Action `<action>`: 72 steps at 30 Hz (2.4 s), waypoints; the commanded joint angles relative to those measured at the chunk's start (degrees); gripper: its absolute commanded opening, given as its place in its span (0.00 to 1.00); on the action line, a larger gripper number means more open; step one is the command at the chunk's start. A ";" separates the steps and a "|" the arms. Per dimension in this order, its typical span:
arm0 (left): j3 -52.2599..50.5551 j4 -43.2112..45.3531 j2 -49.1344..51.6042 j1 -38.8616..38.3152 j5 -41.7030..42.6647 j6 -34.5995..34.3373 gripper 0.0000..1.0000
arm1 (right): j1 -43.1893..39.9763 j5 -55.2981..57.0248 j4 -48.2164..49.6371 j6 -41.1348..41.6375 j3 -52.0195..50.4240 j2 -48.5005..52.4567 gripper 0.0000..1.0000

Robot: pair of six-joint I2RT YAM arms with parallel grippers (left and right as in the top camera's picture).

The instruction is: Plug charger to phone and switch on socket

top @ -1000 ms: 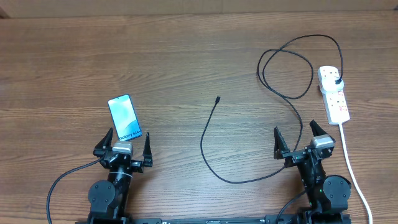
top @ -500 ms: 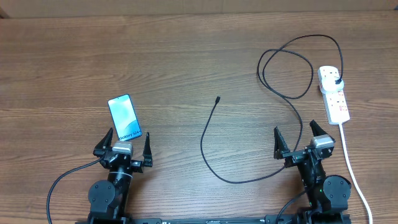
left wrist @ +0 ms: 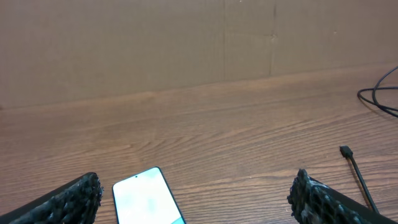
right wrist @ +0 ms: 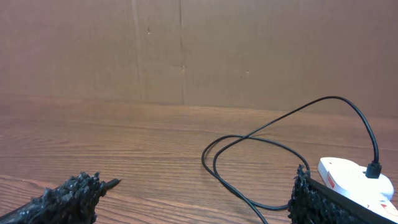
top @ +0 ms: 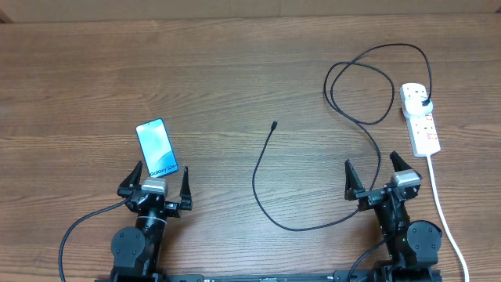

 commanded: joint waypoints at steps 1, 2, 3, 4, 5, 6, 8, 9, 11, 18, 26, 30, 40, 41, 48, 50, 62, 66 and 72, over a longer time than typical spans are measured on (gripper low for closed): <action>-0.24 -0.11 -0.59 -0.63 -0.31 1.14 1.00 | 0.33 -0.26 0.20 0.13 -0.61 -0.57 1.00; -0.24 -0.13 -0.59 -0.63 -0.31 1.14 1.00 | 0.33 -0.26 0.20 0.13 -0.61 -0.57 1.00; -0.24 -0.11 -0.59 -0.63 -0.31 1.14 1.00 | 0.33 -0.26 0.20 0.13 -0.61 -0.57 1.00; -0.24 -0.11 -0.59 -0.63 -0.31 1.14 1.00 | 0.33 -0.26 0.20 0.13 -0.61 -0.57 1.00; -0.24 -0.11 -0.59 -0.63 -0.31 1.14 1.00 | 0.33 -0.26 0.20 0.13 -0.61 -0.57 1.00; -0.24 -0.11 -0.59 -0.63 -0.31 1.14 1.00 | 0.33 -0.26 0.20 0.13 -0.61 -0.57 1.00; -0.24 -0.11 -0.59 -0.63 -0.31 1.14 1.00 | 0.33 -0.26 0.20 0.13 -0.61 -0.57 1.00; -0.24 -0.11 -0.59 -0.63 -0.31 1.14 1.00 | 0.33 -0.26 0.20 0.13 -0.61 -0.57 1.00; -0.24 -0.11 -0.59 -0.63 -0.31 1.14 1.00 | 0.33 -0.26 0.20 0.13 -0.61 -0.57 1.00; -0.24 -0.11 -0.59 -0.63 -0.31 1.14 1.00 | 0.33 -0.26 0.20 0.13 -0.61 -0.57 1.00; -0.24 -0.11 -0.59 -0.63 -0.31 1.14 1.00 | 0.33 -0.26 0.20 0.13 -0.61 -0.57 1.00; -0.24 -0.11 -0.59 -0.63 -0.31 1.14 1.00 | 0.33 -0.26 0.20 0.13 -0.61 -0.57 1.00; -0.24 -0.11 -0.59 -0.63 -0.31 1.14 1.00 | 0.33 -0.26 0.20 0.13 -0.61 -0.57 1.00; -0.24 -0.11 -0.59 -0.63 -0.31 1.14 1.00 | 0.33 -0.26 0.20 0.13 -0.61 -0.57 1.00; -0.24 -0.11 -0.59 -0.63 -0.31 1.14 1.00 | 0.33 -0.26 0.20 0.13 -0.61 -0.57 1.00; -0.24 -0.13 -0.59 -0.63 -0.31 1.14 1.00 | 0.33 -0.26 0.20 0.13 -0.61 -0.57 1.00; -0.24 -0.11 -0.59 -0.63 -0.33 1.14 1.00 | 0.33 -0.26 0.20 0.13 -0.61 -0.57 1.00; -0.24 0.24 -0.59 -0.63 -0.07 1.11 1.00 | 0.33 -0.26 0.20 0.13 -0.61 -0.57 1.00; -0.24 0.55 -0.59 -0.63 3.26 1.16 1.00 | 0.33 -0.26 0.20 0.13 -0.61 -0.57 1.00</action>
